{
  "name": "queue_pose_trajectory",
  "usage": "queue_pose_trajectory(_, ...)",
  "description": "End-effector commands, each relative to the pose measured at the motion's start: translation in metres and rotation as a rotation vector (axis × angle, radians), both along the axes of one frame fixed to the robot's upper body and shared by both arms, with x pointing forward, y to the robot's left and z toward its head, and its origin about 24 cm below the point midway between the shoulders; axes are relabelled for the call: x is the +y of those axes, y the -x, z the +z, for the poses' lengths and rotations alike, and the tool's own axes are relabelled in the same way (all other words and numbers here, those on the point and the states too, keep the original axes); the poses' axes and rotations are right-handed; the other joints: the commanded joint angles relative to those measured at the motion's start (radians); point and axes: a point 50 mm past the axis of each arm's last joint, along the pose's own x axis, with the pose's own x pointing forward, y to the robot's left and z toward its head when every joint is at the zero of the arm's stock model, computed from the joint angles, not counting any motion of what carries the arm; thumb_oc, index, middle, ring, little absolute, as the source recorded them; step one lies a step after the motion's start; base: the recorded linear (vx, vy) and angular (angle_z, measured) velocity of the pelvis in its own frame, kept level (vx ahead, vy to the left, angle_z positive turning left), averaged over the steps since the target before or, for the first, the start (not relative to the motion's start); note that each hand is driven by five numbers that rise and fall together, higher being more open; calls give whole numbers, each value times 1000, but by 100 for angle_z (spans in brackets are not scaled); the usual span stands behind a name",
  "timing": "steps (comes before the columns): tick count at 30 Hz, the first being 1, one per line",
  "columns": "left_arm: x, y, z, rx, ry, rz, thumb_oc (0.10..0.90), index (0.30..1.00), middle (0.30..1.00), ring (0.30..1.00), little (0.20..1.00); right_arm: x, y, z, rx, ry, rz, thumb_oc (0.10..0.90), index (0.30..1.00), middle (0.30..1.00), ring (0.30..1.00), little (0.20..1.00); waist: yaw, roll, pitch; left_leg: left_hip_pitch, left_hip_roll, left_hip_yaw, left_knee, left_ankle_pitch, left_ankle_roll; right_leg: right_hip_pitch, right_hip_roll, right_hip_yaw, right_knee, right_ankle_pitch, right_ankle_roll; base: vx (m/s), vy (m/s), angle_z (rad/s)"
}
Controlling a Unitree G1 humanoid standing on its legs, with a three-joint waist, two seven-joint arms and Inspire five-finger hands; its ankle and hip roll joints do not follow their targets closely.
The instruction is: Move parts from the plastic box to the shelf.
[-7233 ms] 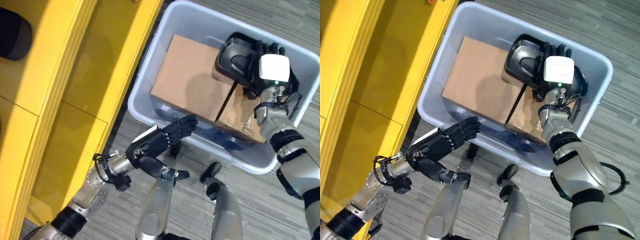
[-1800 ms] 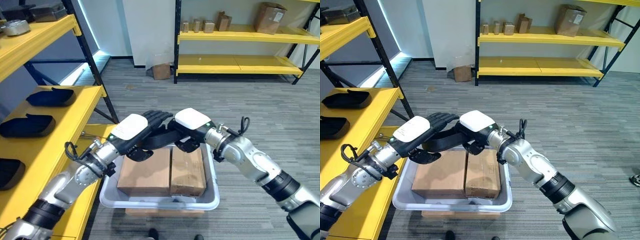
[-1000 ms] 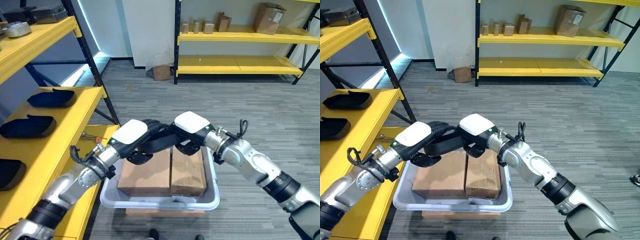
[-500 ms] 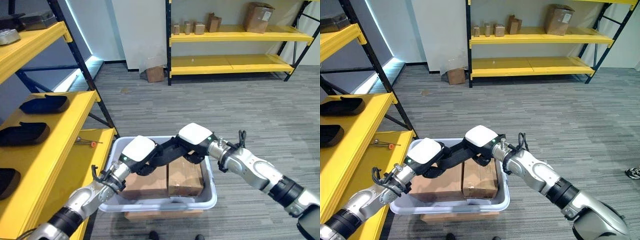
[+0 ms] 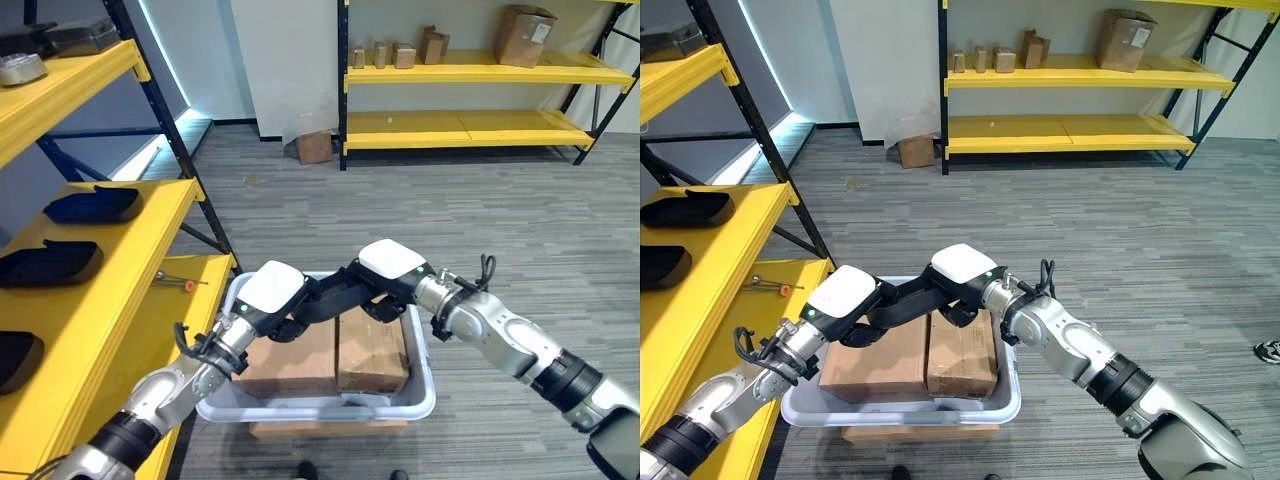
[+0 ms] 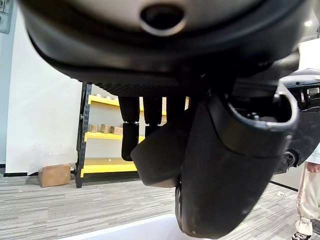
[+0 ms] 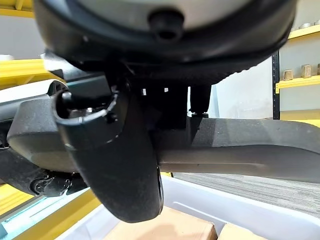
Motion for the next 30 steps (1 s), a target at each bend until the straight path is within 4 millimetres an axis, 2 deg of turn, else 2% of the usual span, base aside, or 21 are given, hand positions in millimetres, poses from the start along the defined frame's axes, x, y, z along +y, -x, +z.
queue_pose_trajectory(1,-53,-17,74,-269,357,-216,400,300,300,300,300,74,22,87,-157,-444,332,900,1000,1000,1000,1000,13,-33,-69,52,42,-22,0,-91,-19,12,-38,-2,58,-82,31,0,0,0)
queue_pose_trajectory(10,-40,-9,73,-303,341,-220,400,300,300,300,300,67,18,74,-62,-393,299,900,1000,1000,1000,1000,28,-36,-66,47,38,-30,1,-89,-17,15,-44,-13,53,-77,34,-5,4,1)
queue_pose_trajectory(14,-30,-10,70,-289,291,-177,400,300,300,300,300,60,17,68,15,-307,307,900,1000,1000,1000,1000,35,-39,-65,46,35,-37,-1,-88,-16,19,-48,-22,52,-74,36,-2,15,4)
queue_pose_trajectory(19,-15,-11,54,-234,219,-100,400,300,300,300,300,53,30,62,86,-108,421,900,1000,1000,1000,1000,36,-51,-64,47,34,-36,-3,-93,-16,20,-49,-27,56,-78,41,-1,2,10)
queue_pose_trajectory(25,-10,-9,51,-224,206,-85,400,300,300,300,300,51,33,62,79,-69,435,900,1000,1000,1000,1000,38,-54,-63,48,34,-36,-3,-94,-15,21,-49,-29,56,-79,42,0,0,0)
queue_pose_trajectory(27,9,-4,47,-192,172,-45,400,300,300,300,300,40,36,67,44,77,453,900,1000,1000,1000,1000,55,-63,-60,42,30,-42,-4,-91,-15,21,-49,-34,55,-77,44,0,0,0)
queue_pose_trajectory(30,19,0,45,-177,169,-14,400,300,300,300,300,35,39,70,53,146,475,900,1000,1000,1000,1000,59,-68,-61,39,29,-43,-5,-89,-16,20,-49,-38,55,-75,45,-11,8,4)
